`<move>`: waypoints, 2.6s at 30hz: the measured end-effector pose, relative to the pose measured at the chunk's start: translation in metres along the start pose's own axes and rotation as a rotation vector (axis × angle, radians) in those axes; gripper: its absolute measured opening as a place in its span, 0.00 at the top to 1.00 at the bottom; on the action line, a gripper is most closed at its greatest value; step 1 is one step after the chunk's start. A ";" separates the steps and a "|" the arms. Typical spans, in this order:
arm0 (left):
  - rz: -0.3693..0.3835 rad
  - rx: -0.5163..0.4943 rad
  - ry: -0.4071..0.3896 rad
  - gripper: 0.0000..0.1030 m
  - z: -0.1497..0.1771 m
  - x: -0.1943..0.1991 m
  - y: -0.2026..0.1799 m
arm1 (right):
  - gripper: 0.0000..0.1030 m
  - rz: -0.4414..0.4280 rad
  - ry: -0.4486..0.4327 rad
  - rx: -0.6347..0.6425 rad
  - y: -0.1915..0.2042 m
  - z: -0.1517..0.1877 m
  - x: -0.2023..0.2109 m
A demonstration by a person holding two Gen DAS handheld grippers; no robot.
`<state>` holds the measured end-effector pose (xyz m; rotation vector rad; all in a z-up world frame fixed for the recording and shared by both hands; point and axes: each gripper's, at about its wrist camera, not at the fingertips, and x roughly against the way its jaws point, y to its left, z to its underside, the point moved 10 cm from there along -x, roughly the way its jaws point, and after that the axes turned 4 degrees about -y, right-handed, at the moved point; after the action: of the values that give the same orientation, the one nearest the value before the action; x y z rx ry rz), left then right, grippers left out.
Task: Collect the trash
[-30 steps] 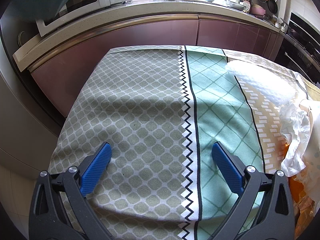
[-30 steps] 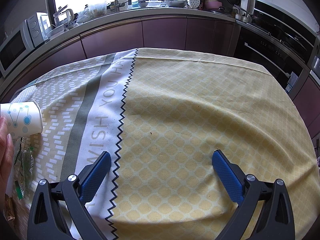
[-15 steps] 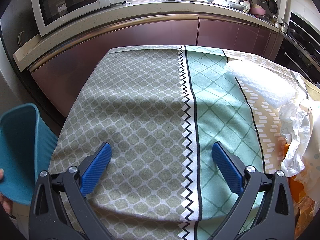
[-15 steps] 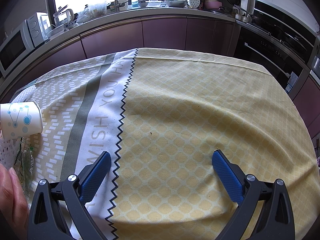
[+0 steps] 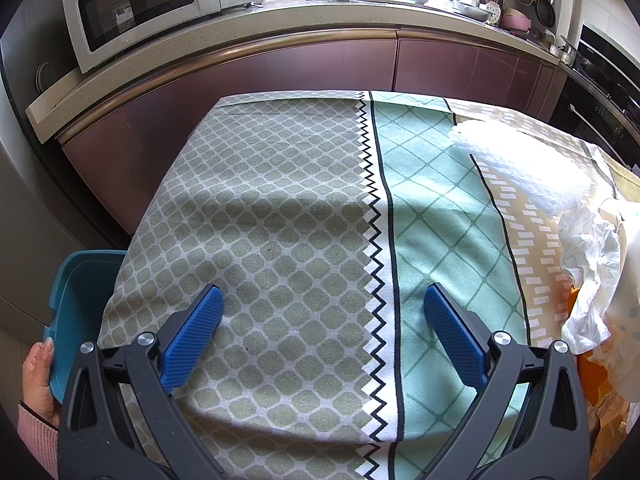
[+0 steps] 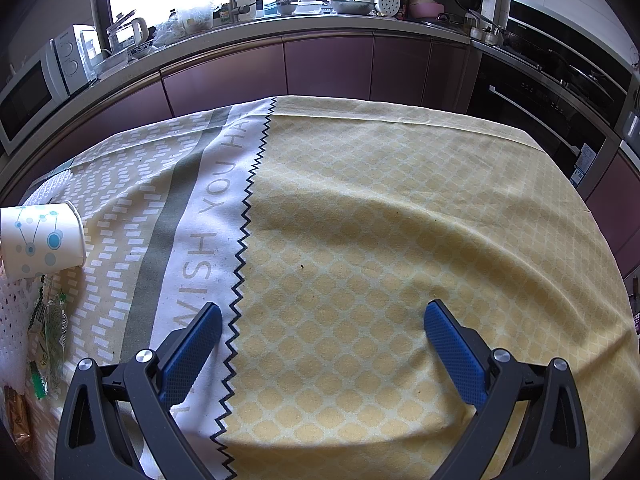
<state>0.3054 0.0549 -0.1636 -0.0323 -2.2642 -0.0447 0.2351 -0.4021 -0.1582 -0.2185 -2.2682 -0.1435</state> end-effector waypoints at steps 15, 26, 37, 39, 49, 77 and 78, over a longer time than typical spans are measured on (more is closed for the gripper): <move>0.000 0.000 0.000 0.04 0.000 0.000 0.000 | 0.05 0.016 0.000 -0.022 -0.002 -0.001 -0.001; 0.002 0.006 0.015 0.04 0.000 0.003 -0.001 | 0.06 -0.014 -0.285 -0.070 0.085 -0.010 0.082; -0.036 -0.015 -0.377 0.05 0.003 0.138 0.010 | 0.06 -0.210 -0.606 0.071 0.243 0.005 0.191; -0.054 -0.018 -0.432 0.05 0.006 0.159 0.010 | 0.06 -0.208 -0.639 0.078 0.256 0.010 0.201; -0.061 0.013 -0.574 0.05 0.030 0.227 0.022 | 0.06 -0.197 -0.674 0.084 0.279 0.028 0.222; -0.058 0.051 -0.696 0.05 0.054 0.273 0.040 | 0.06 -0.202 -0.724 0.098 0.296 0.046 0.246; -0.058 0.052 -0.696 0.05 0.054 0.273 0.040 | 0.06 -0.203 -0.726 0.098 0.296 0.046 0.247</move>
<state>0.0909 0.0995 0.0129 0.0542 -2.9608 -0.0039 0.1043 -0.0770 0.0092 0.0259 -3.0116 -0.0607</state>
